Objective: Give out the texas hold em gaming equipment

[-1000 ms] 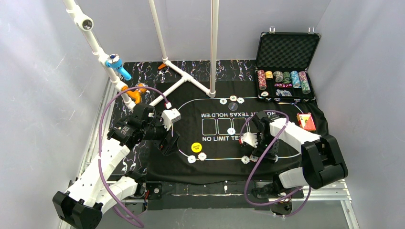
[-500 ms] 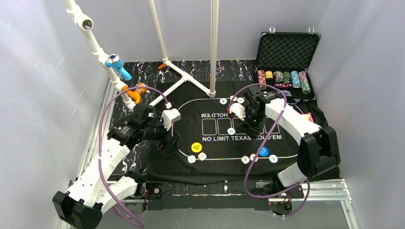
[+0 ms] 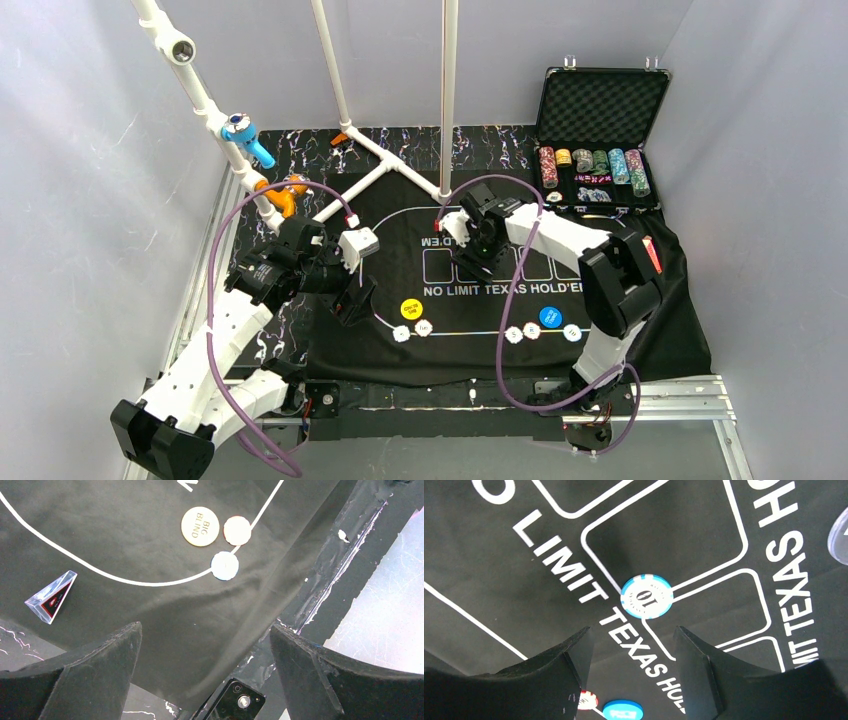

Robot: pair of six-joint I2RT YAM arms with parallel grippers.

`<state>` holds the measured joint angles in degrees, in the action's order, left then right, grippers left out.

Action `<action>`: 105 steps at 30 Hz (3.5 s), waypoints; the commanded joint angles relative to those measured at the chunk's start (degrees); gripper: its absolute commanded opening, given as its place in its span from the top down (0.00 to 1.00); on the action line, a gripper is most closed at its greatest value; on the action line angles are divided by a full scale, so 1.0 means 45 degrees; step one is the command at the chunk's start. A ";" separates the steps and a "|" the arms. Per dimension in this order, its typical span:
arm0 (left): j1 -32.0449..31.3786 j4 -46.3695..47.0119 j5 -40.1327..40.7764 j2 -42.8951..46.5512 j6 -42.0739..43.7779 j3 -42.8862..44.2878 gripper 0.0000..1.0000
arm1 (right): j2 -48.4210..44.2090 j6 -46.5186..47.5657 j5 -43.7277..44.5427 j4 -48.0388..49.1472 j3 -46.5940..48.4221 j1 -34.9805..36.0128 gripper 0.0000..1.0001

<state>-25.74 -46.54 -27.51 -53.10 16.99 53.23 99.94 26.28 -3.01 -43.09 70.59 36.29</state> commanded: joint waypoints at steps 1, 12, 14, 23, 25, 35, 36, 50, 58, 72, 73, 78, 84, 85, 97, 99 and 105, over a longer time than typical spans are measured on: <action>-0.0042 -0.0187 -0.0294 0.0075 0.0173 0.0036 0.01 | 0.0434 -0.0565 0.0175 0.0520 0.0463 -0.0038 0.33; -0.0042 -0.0145 -0.0235 0.0100 0.0241 -0.0050 0.01 | 0.1574 -0.0476 -0.0067 0.1005 0.0175 -0.0024 0.36; -0.0042 -0.0155 -0.0235 0.0121 0.0229 -0.0071 0.01 | 0.1659 -0.0414 -0.0120 0.1009 0.0050 -0.0033 0.39; -0.0043 -0.0135 -0.0234 0.0092 0.0229 -0.0033 0.01 | 0.0583 -0.0188 -0.0074 0.0181 0.0234 0.0062 0.64; -0.0045 -0.0155 -0.0235 0.0071 0.0219 -0.0018 0.01 | 0.0342 -0.0158 -0.0089 0.0081 0.0167 0.0196 0.64; -0.0044 -0.0146 -0.0272 0.0089 0.0152 0.0040 0.01 | -0.0379 -0.0190 -0.1209 -0.0390 -0.0005 0.1621 0.64; -0.0043 -0.0155 -0.0291 0.0100 0.0135 0.0040 0.01 | -0.0406 -0.0108 -0.1462 -0.0437 -0.0034 0.1810 0.64; -0.0043 -0.0320 -0.0604 0.0256 0.0091 0.0242 0.01 | 0.0407 0.0290 -0.2730 -0.0566 0.0025 0.3988 0.64; -0.0043 -0.0328 -0.0657 0.0296 0.0130 0.0204 0.01 | 0.0732 0.0159 -0.2987 -0.0439 -0.0035 0.4615 0.64; -0.0043 -0.0321 -0.0558 0.0287 0.0223 0.0115 0.01 | 0.1362 0.0038 -0.3588 -0.0505 0.0220 0.5078 0.58; -0.0055 -0.0323 -0.0556 0.0288 0.0229 0.0105 0.01 | 0.1375 0.0038 -0.3628 -0.0520 0.0230 0.5079 0.56; -0.0042 -0.0338 -0.0614 0.0290 0.0266 0.0093 0.01 | 0.1296 0.0022 -0.3950 -0.0766 0.0466 0.5070 0.38; -0.0055 -0.0437 -0.0770 0.0279 0.0358 0.0124 0.01 | 0.0442 0.0094 -0.3903 -0.1095 0.0501 0.3944 0.25; -0.0044 -0.0448 -0.0776 0.0267 0.0376 0.0124 0.01 | 0.0183 0.0114 -0.3842 -0.1170 0.0446 0.3536 0.24; -0.0043 -0.0502 -0.1002 0.0025 0.0408 0.0221 0.01 | -0.3451 0.0823 -0.1634 -0.2791 -0.0238 -0.5192 0.02; -0.0045 -0.0501 -0.0998 -0.0012 0.0406 0.0238 0.01 | -0.3861 0.1245 -0.0870 -0.2528 -0.0368 -0.7126 0.02; -0.0055 -0.0499 -0.1016 0.0020 0.0355 0.0290 0.01 | -0.3197 0.2064 0.0570 -0.1547 -0.0530 -1.1292 0.02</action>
<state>-25.74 -47.24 -30.55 -53.21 18.06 53.19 83.96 31.88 -5.65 -50.94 68.97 -6.81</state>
